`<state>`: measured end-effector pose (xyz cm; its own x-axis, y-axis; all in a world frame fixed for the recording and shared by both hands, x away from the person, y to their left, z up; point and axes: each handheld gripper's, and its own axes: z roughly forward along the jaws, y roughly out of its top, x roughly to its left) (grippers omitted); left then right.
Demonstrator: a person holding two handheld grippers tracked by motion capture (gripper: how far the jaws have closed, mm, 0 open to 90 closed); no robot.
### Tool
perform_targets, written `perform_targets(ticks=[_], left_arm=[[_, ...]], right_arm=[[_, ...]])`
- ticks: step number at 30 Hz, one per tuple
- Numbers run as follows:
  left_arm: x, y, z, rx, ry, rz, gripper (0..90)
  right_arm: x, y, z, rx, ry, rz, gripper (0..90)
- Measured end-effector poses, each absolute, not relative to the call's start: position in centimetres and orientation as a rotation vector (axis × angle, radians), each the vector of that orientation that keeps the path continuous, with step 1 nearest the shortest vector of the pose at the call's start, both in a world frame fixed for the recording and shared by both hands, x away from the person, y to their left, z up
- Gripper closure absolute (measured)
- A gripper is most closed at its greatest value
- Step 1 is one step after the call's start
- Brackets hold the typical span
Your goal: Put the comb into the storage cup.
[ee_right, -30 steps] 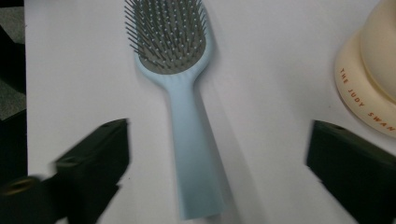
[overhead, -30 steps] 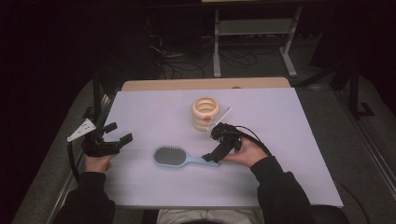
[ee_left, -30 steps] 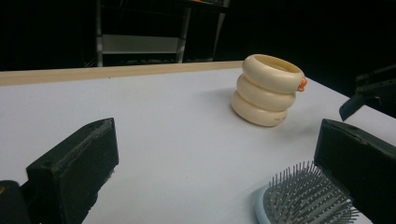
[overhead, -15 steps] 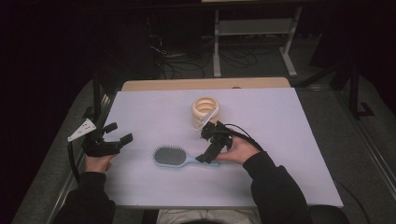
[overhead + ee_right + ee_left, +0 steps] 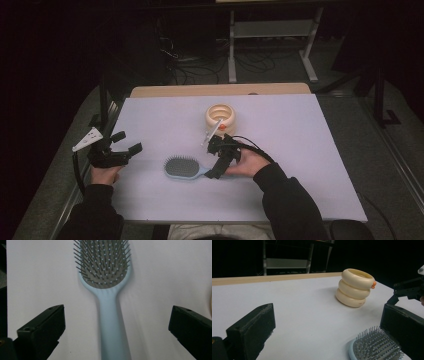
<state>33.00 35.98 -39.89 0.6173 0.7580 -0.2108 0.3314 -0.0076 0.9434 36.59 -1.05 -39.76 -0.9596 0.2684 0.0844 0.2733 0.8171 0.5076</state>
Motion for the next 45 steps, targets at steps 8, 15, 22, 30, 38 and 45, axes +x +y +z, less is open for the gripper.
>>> perform_targets(ticks=[8, 15, 22, 30, 38, 45], left_arm=[[33.0, 36.0, -39.9, 1.6, 0.927, 0.428, 0.0], [33.0, 36.0, -39.9, 1.6, 0.927, 0.428, 0.0], [33.0, 36.0, -39.9, 1.602, 0.926, 0.427, 0.0], [33.0, 36.0, -39.9, 1.602, 0.926, 0.427, 0.0], [33.0, 36.0, -39.9, 1.602, 0.926, 0.427, 0.0], [33.0, 36.0, -39.9, 1.602, 0.925, 0.427, 0.0]], right_arm=[[36.4, 0.0, -40.6, -0.411, -2.98, -0.798, 4.0], [36.4, 0.5, -41.2, -0.393, -2.992, -0.763, 7.6], [36.5, 0.8, -41.7, -0.371, -2.978, -0.747, 13.0], [36.4, 1.1, -42.1, -0.356, -2.987, -0.725, 14.1], [36.4, 1.3, -42.3, -0.348, -2.992, -0.725, 15.7], [36.3, 1.5, -42.5, -0.34, -3.004, -0.718, 17.7]])
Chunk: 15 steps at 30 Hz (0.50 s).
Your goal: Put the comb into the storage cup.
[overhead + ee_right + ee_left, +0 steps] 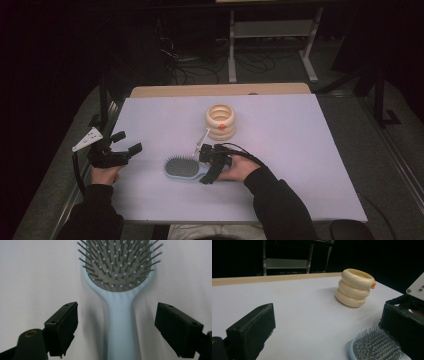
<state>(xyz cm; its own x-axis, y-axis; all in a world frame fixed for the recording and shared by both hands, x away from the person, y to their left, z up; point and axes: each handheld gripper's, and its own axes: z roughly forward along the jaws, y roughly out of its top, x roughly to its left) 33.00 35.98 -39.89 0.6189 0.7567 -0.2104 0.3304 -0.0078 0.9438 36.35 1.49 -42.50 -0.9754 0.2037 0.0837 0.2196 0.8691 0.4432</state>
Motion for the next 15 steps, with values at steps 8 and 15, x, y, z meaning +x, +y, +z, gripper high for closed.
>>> perform_targets(ticks=[8, 15], left_arm=[[32.99, 35.97, -39.88, 1.602, 0.925, 0.428, 0.0], [32.99, 35.97, -39.89, 1.602, 0.925, 0.427, 0.0]], right_arm=[[36.33, 1.46, -42.43, -0.331, -3.02, -0.72, 24.0], [36.2, 1.56, -42.47, -0.319, -3.043, -0.721, 35.4]])
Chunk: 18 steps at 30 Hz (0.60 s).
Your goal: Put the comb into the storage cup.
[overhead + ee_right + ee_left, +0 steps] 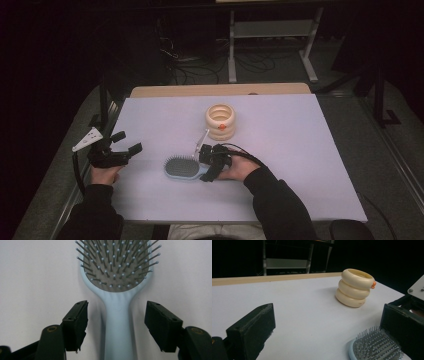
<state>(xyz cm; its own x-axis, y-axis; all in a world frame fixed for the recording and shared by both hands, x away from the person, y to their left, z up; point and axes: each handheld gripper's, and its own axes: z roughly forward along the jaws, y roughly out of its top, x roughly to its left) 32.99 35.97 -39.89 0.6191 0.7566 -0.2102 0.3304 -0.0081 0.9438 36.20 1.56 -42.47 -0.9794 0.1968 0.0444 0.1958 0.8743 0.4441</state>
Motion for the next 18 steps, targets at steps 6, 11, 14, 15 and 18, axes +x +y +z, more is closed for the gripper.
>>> perform_targets(ticks=[6, 11, 14, 15, 18], left_arm=[[32.99, 35.97, -39.89, 1.602, 0.925, 0.427, 0.0], [33.0, 35.97, -39.9, 1.603, 0.927, 0.427, 0.0], [32.99, 35.96, -39.89, 1.604, 0.926, 0.427, 0.0], [32.99, 35.97, -39.89, 1.603, 0.926, 0.427, 0.0], [33.0, 35.98, -39.89, 1.603, 0.926, 0.428, 0.0]], right_arm=[[36.16, 1.69, -42.5, 0.307, 3.037, 0.716, 43.3], [36.21, 1.89, -42.61, 0.322, 3.036, 0.694, 47.6], [36.22, 1.91, -42.56, 0.324, 3.033, 0.689, 51.7], [36.22, 1.91, -42.53, 0.324, 3.031, 0.687, 53.2], [36.18, 1.91, -42.51, 0.318, 3.026, 0.68, 56.8]])
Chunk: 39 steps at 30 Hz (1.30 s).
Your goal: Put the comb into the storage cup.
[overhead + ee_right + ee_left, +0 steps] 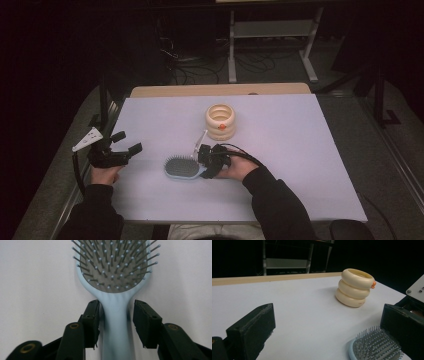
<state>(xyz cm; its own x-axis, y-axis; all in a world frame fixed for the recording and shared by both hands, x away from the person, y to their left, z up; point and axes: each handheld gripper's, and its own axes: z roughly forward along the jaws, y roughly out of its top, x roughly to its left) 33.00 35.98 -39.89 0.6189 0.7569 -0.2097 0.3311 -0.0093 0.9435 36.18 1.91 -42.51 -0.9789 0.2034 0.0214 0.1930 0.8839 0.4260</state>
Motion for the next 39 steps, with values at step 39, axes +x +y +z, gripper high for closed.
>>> perform_targets(ticks=[39], left_arm=[[32.98, 36.0, -39.9, 1.604, 0.927, 0.427, 0.0]], right_arm=[[35.9, 1.39, -42.26, 0.298, 3.011, 0.687, 68.0]])
